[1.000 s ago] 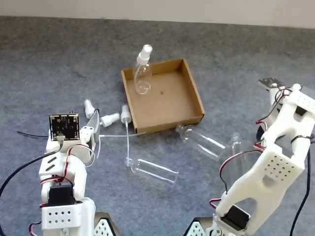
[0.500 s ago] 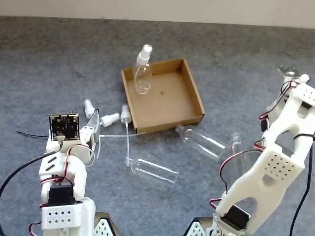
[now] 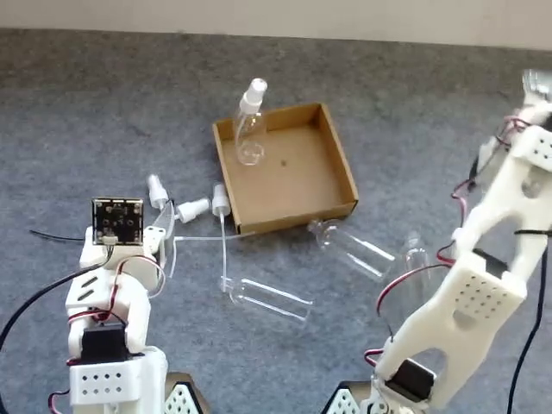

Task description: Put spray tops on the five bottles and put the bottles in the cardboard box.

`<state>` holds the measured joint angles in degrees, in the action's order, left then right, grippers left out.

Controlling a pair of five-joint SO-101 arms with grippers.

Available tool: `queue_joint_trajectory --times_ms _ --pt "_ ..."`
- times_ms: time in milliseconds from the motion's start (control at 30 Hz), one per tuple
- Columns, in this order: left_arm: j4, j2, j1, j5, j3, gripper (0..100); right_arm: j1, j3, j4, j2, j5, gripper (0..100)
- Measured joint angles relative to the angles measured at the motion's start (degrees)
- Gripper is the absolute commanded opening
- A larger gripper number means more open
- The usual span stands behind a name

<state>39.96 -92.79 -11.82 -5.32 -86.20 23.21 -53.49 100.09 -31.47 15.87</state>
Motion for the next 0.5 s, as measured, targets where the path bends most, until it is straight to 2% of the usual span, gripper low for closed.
queue_joint_trajectory --times_ms 133,300,367,500 --pt "1.8 0.0 2.4 -2.7 1.3 22 -8.9 0.2 0.0 8.7 -6.1 0.4" --pt "7.6 0.0 2.5 -3.2 5.8 22 -19.7 9.0 0.0 20.3 -7.4 0.4" --pt "9.1 0.0 2.5 -3.2 6.5 22 -19.4 13.6 0.0 22.9 -6.5 0.4" --pt "9.1 0.0 2.5 -3.2 6.6 22 -13.5 20.0 0.0 24.4 0.2 0.9"
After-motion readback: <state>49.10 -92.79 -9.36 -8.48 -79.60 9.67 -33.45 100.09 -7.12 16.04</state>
